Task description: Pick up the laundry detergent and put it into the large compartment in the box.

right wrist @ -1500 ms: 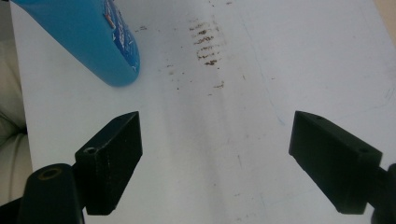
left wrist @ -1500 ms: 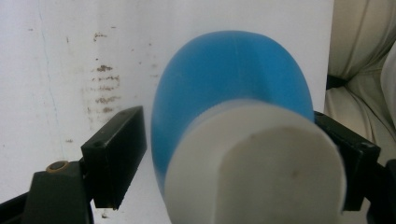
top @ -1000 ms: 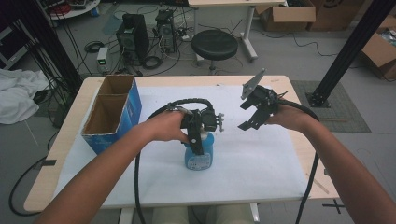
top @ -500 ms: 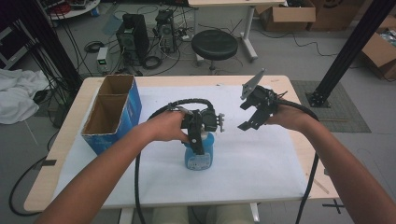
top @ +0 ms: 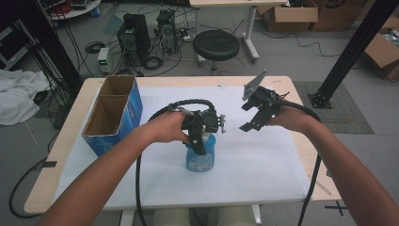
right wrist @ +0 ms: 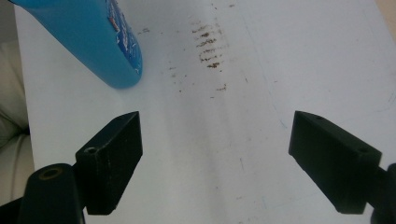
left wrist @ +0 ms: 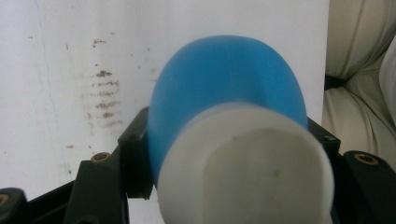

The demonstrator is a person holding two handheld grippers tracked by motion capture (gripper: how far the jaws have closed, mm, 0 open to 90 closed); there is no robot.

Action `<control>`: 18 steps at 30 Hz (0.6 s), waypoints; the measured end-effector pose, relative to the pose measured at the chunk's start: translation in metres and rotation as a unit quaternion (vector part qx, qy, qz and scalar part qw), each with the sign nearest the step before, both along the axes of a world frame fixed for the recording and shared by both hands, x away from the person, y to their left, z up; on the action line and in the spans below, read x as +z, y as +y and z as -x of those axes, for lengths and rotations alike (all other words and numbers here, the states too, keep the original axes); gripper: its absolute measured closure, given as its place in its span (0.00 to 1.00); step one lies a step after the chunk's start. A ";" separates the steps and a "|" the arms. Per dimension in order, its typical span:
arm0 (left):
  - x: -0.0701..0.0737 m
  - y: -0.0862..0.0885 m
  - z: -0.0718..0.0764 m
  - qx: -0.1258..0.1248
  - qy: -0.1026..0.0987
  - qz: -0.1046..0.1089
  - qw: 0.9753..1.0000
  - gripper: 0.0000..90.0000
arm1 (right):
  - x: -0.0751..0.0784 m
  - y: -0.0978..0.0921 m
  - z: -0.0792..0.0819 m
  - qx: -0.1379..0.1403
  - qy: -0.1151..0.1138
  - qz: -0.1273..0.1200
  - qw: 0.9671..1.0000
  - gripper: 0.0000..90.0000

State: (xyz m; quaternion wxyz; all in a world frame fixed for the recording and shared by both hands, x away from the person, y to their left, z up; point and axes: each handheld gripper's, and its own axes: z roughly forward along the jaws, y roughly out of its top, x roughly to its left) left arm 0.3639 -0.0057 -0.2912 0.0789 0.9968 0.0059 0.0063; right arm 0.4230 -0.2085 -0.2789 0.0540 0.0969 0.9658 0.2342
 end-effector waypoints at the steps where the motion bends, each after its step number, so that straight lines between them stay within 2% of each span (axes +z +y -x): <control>1: 0.000 0.000 0.000 0.001 0.000 0.001 1.000 0.42 | 0.000 0.000 0.000 0.000 0.001 0.000 1.000 0.19; 6: 0.001 0.002 -0.001 0.009 0.004 0.000 1.000 0.42 | 0.000 -0.001 0.001 0.000 0.000 0.001 1.000 0.19; 10: 0.005 0.006 -0.002 0.027 0.012 0.003 1.000 0.42 | -0.001 -0.003 0.001 -0.003 0.001 0.000 1.000 0.19; 14: 0.016 0.011 -0.001 0.059 0.013 0.003 0.998 0.42 | -0.002 -0.005 0.001 -0.004 0.004 0.001 1.000 0.19; 18: 0.032 0.018 0.000 0.100 0.003 0.006 0.995 0.42 | -0.003 -0.005 0.002 -0.001 0.005 0.001 1.000 0.19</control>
